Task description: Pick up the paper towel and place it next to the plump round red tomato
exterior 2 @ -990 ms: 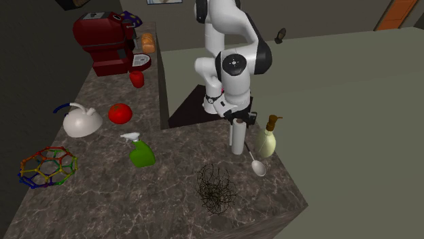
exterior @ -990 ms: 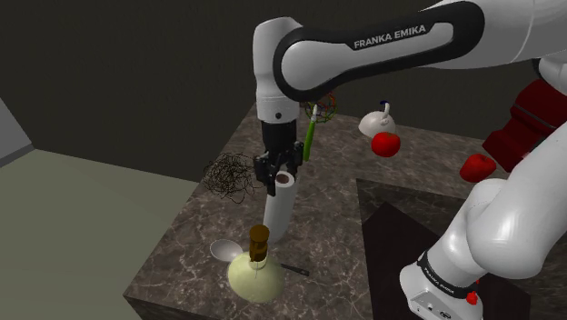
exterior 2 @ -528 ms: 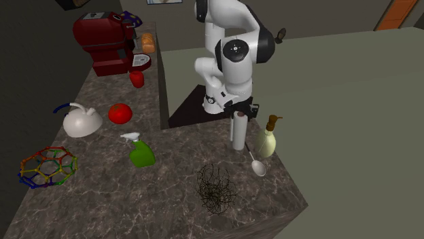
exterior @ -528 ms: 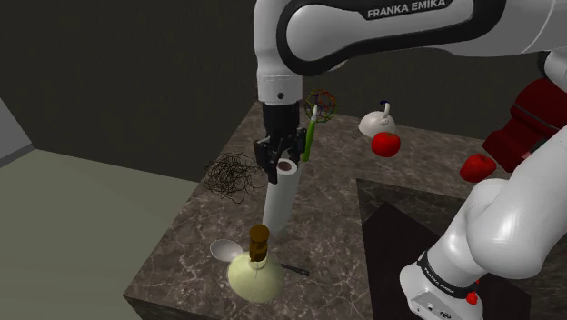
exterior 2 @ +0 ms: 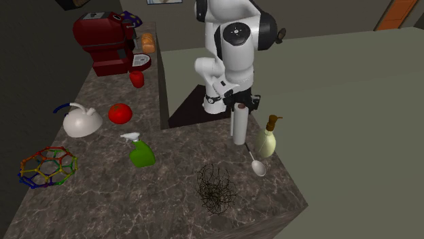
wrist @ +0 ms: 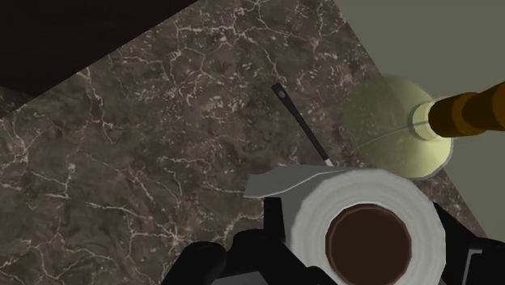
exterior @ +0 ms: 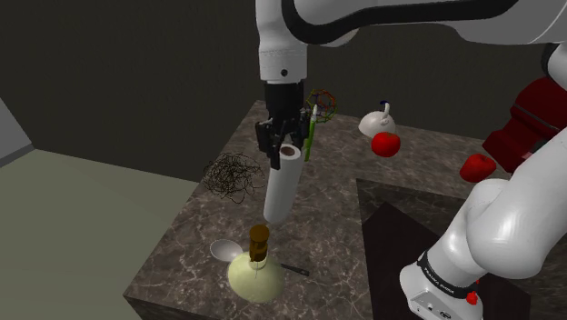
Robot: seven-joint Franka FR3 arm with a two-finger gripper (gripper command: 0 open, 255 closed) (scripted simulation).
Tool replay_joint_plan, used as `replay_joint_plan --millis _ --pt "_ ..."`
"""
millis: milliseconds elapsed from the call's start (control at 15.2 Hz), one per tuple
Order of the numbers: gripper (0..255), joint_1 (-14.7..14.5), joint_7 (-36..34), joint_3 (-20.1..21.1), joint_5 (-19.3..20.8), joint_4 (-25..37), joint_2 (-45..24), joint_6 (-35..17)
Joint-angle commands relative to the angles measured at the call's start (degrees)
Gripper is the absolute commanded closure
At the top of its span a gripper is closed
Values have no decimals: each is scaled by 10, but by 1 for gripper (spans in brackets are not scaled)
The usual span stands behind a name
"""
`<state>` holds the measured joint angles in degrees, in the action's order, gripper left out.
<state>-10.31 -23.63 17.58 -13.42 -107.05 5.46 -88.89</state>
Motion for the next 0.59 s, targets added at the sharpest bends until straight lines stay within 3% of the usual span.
replay_joint_plan --millis 0,528 --pt "255 0 -4 0 1 19 -3 16" --pt "255 1 -17 -1 2 88 -10 77"
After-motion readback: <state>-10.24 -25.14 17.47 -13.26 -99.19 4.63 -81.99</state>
